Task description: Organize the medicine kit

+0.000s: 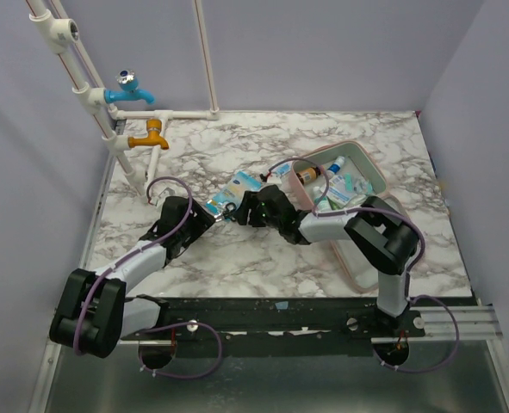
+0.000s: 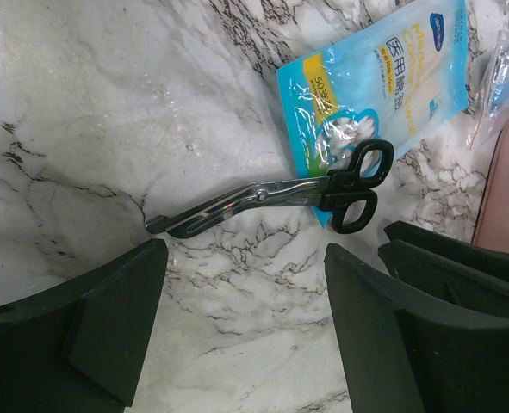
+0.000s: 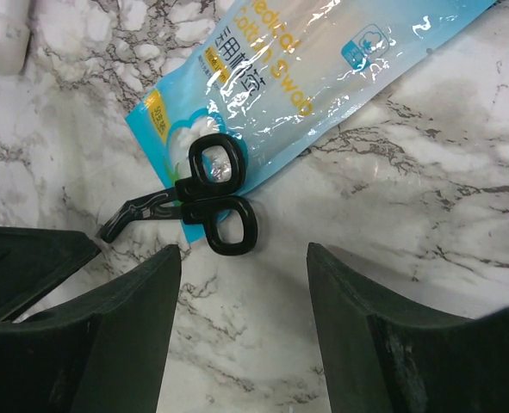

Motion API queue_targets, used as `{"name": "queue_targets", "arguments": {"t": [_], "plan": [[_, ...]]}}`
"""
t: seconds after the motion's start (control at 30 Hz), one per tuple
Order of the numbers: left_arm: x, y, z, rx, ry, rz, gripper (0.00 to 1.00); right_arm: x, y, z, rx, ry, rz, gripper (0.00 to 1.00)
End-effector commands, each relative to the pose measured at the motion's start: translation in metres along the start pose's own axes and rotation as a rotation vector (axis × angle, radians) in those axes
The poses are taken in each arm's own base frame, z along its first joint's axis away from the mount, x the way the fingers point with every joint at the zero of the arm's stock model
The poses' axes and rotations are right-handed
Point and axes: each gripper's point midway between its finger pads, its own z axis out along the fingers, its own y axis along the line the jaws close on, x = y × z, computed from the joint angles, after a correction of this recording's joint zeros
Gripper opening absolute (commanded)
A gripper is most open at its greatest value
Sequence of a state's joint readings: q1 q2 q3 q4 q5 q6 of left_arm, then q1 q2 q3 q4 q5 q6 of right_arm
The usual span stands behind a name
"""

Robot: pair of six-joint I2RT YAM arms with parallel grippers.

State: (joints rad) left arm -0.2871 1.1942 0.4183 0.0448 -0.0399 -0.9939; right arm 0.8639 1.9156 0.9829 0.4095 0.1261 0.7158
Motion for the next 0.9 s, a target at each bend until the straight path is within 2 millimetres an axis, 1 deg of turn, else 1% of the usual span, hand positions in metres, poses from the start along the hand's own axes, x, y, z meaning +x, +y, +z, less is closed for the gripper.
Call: {"name": "queue_targets", "arguments": {"t": [0.0,0.1,0.27,0.47,0.5,0.57,0.63,0.8,0.87], "plan": [[-0.001,-0.002,0.000,0.013,0.004,-0.001,0.76,-0.010,0.010,0.017,-0.042,-0.054,-0.039,0.63],[-0.001,-0.002,0.001,0.006,0.008,0.001,0.76,-0.002,0.008,0.026,-0.053,-0.035,-0.042,0.63],[-0.002,-0.003,0.002,0.004,0.009,0.003,0.76,0.008,0.009,0.034,-0.101,-0.011,-0.031,0.61],[-0.003,-0.005,0.006,-0.010,0.023,0.018,0.76,0.021,0.007,0.039,-0.128,0.016,-0.017,0.54],[-0.003,-0.004,0.006,-0.016,0.025,0.017,0.76,0.026,0.007,0.038,-0.139,0.034,-0.016,0.53],[-0.003,-0.005,0.006,-0.018,0.026,0.010,0.76,0.030,0.006,0.039,-0.149,0.045,-0.011,0.50],[-0.003,-0.004,0.006,-0.020,0.026,0.008,0.76,0.034,0.004,0.039,-0.150,0.052,-0.006,0.45],[-0.003,-0.004,0.006,-0.015,0.027,0.015,0.76,0.036,-0.001,0.041,-0.141,0.054,0.004,0.26],[-0.003,-0.005,0.006,-0.015,0.027,0.014,0.76,0.037,-0.002,0.041,-0.138,0.056,0.008,0.20]]}}
